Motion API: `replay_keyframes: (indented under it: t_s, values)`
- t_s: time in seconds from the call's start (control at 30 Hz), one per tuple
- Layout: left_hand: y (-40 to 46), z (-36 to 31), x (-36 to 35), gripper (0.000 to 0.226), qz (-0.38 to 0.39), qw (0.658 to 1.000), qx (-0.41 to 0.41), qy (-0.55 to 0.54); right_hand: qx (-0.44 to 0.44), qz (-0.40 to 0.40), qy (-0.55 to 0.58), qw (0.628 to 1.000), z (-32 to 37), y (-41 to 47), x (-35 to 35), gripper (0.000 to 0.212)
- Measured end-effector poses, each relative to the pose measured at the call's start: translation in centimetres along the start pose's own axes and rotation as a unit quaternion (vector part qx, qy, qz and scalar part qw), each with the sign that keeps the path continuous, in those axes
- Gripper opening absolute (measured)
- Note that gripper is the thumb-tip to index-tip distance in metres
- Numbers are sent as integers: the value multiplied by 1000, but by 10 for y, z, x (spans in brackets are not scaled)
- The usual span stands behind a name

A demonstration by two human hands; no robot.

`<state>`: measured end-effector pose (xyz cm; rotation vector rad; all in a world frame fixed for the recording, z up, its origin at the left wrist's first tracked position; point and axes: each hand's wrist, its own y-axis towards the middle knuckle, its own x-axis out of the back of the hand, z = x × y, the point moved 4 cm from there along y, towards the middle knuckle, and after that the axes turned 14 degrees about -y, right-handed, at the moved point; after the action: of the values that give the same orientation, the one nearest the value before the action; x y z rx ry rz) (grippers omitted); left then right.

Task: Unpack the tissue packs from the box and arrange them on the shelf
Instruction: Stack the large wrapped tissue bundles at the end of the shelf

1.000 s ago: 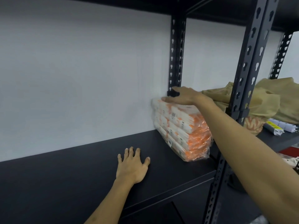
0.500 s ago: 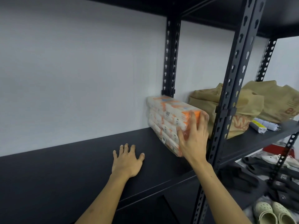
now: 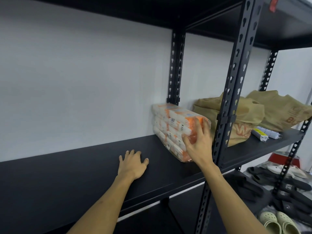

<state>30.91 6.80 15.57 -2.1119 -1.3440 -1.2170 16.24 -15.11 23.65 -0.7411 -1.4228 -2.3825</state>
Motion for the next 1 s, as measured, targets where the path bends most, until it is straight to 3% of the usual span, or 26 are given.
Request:
replay_keyframes:
  t_s: [0.07,0.17,0.3,0.4,0.5,0.6,0.7,0.87,1.0]
  values:
    - [-11,-6,12,26,-63,996,-48,-45,-1,6,-14,1000,5,-6,9,81]
    - [-40,-14,24,17,-134,984,-103,-54,-9,3,-45,999,16,-28,18,83]
    - [-84,-14,19,35,-101,987,-123,-6,-81,-13,-32,996,31,-79,17,69]
    - [-123,4,11,51,-94,985,-144,32,-116,35,6,993,46,-129,-4,59]
    - [-164,25,0,59,-118,970,-181,106,-111,110,13,988,61,-174,-29,43]
    - [-199,46,-10,53,-133,968,-198,76,-91,120,13,988,76,-206,-34,45]
    - [-230,64,-18,61,-137,967,-210,41,-59,118,33,991,91,-229,-26,48]
    - [-286,119,-44,65,-112,987,-105,-39,-83,141,64,984,103,-279,-24,41]
    - [-333,185,-87,63,3,997,35,-64,-82,238,69,965,108,-348,-46,41]
